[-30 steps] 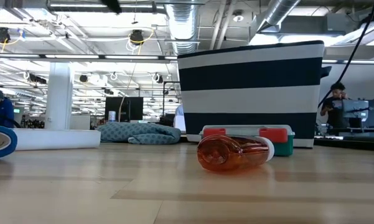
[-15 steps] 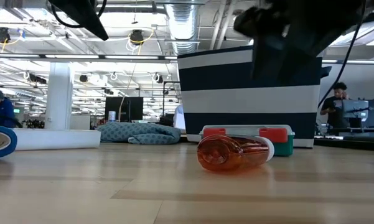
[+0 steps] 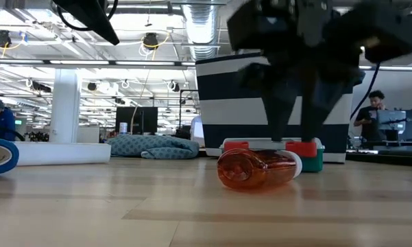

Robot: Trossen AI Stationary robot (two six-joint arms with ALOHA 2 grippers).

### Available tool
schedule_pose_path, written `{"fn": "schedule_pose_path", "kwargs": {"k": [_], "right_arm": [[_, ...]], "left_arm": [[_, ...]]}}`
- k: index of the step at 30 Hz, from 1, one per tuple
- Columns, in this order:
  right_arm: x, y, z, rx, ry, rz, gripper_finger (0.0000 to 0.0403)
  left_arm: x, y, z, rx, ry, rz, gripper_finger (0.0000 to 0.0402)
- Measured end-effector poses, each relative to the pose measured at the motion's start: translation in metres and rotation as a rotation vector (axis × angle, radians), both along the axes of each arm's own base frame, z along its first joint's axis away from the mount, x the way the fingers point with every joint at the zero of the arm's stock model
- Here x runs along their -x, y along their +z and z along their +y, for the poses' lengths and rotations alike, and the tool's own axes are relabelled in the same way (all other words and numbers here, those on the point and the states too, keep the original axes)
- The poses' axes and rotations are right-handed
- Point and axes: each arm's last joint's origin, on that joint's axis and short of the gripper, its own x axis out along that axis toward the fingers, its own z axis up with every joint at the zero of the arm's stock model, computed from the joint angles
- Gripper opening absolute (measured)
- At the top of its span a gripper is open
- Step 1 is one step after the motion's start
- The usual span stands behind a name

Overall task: Pick & place medical supplies in basket/bin
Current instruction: Put the orange pill bottle into the blue basket

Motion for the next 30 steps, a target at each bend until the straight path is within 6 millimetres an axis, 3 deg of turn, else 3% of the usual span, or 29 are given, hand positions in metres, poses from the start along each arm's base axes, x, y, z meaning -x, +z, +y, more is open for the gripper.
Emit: {"fn": "schedule_pose_path", "kwargs": {"k": [5,16,24,30], "right_arm": [[-0.005,-0.017,-0.006,0.027,0.027,0.046,0.0197],[-0.017,-0.016,-0.018,-0.078,0.029,-0.011,0.0192],[-0.016,-0.016,-0.017,-0.07,0.087,-0.013,0.0189],[-0.014,-0.016,-0.011,-0.087,-0.004,0.005,0.0187]], "left_arm": [[0.0,0.0,0.0,-0.011,-0.01,0.005,0.0137],[0.0,0.0,0.001,-0.037,0.002,-0.004,0.0137],[0.0,0.0,0.001,-0.03,0.007,-0.006,0.0137],[0.0,0.0,0.001,-0.023,0.007,-0.005,0.0137]]}}
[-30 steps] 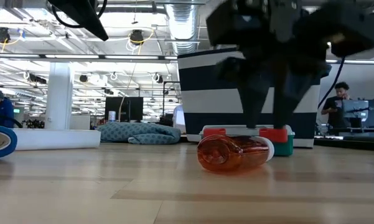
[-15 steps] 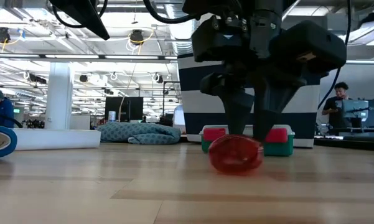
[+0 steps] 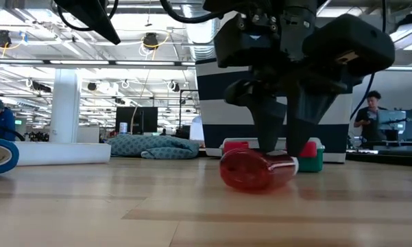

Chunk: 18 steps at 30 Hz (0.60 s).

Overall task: Pick & place medical supplies in basket/bin
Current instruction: Put the orange pill bottle into the blue basket

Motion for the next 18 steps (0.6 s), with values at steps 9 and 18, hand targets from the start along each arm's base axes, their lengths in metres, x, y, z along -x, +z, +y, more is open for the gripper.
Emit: {"fn": "schedule_pose_path", "kwargs": {"k": [9,18], "right_arm": [[0.004,-0.016,0.017,0.011,0.026,0.043,0.0187],[0.003,-0.025,0.025,0.008,-0.043,0.052,0.0184]], "left_arm": [[0.0,0.0,0.0,0.011,0.013,-0.007,0.0137],[0.0,-0.001,-0.001,0.038,0.007,0.002,0.0137]]}}
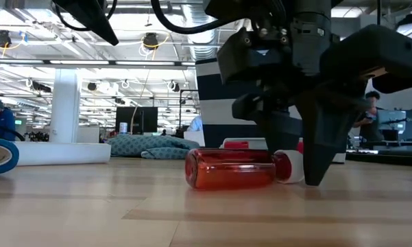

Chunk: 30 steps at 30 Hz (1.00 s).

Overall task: Pick & place medical supplies in basket/bin
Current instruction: Put the orange pill bottle into the blue basket

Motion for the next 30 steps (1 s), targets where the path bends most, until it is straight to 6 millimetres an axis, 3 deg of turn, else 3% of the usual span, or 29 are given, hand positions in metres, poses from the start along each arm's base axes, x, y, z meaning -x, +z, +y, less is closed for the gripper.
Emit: {"fn": "schedule_pose_path", "kwargs": {"k": [4,11,18,30], "right_arm": [[0.0,0.0,0.0,-0.001,-0.017,0.006,0.0175],[0.0,0.0,0.0,-0.003,-0.014,-0.001,0.0123],[-0.002,0.004,0.003,-0.007,-0.018,0.008,0.013],[-0.021,0.061,0.023,-0.031,0.043,-0.097,0.0125]], "left_arm": [[0.0,0.0,0.0,0.001,0.0,0.0,0.0137],[0.0,0.0,0.0,0.007,0.006,-0.004,0.0137],[0.0,0.0,0.0,0.008,0.006,-0.004,0.0137],[0.0,0.0,0.0,0.014,0.004,-0.004,0.0137]]}}
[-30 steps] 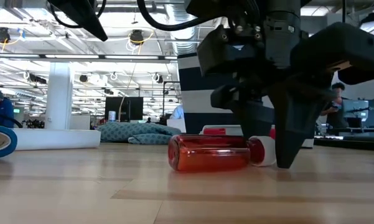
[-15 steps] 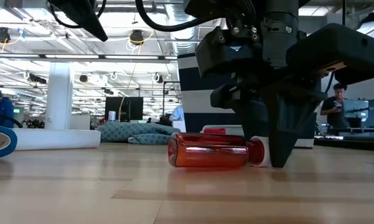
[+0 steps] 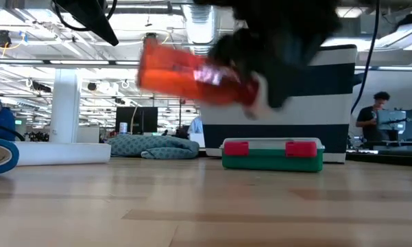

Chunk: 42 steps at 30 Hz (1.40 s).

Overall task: Pick & place medical supplies in basket/bin
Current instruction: Put the orange pill bottle into the blue basket

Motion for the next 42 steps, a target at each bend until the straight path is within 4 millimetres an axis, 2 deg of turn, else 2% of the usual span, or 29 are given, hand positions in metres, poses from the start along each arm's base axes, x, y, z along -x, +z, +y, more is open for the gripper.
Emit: {"fn": "schedule_pose_path", "kwargs": {"k": [3,7,13,16,21,27,30,34,39,42], "right_arm": [[-0.003,0.025,-0.001,0.091,0.002,-0.039,0.013],[0.001,0.07,-0.007,0.324,0.008,-0.076,0.012],[0.018,0.147,-0.031,0.674,-0.102,-0.181,0.0127],[0.025,0.178,-0.045,0.75,-0.137,-0.293,0.0136],[0.049,0.223,-0.093,0.849,-0.273,-0.384,0.0125],[0.081,0.261,-0.182,0.826,-0.633,-0.41,0.0134],[0.094,0.266,-0.229,0.807,-0.824,-0.379,0.0146],[0.099,0.255,-0.287,0.666,-0.971,-0.282,0.0141],[0.09,0.219,-0.349,0.408,-1.121,-0.147,0.0125],[0.078,0.191,-0.376,0.367,-1.196,-0.062,0.0129]], "left_arm": [[0.0,0.0,0.0,0.01,0.007,-0.004,0.0137],[0.0,0.0,0.0,0.021,0.02,-0.01,0.0137],[0.0,0.0,0.0,0.03,0.031,-0.016,0.0137],[0.0,0.0,-0.001,0.05,0.043,-0.022,0.0137],[0.003,0.0,-0.007,0.063,0.014,-0.016,0.0137],[0.006,0.0,-0.013,0.03,0.0,-0.031,0.0137],[0.007,0.001,-0.014,0.002,0.007,-0.046,0.0137],[0.008,0.001,-0.015,-0.02,0.004,-0.054,0.0137],[0.009,0.001,-0.017,-0.021,-0.005,-0.053,0.0137],[0.01,0.001,-0.018,-0.021,-0.01,-0.051,0.0137]]}}
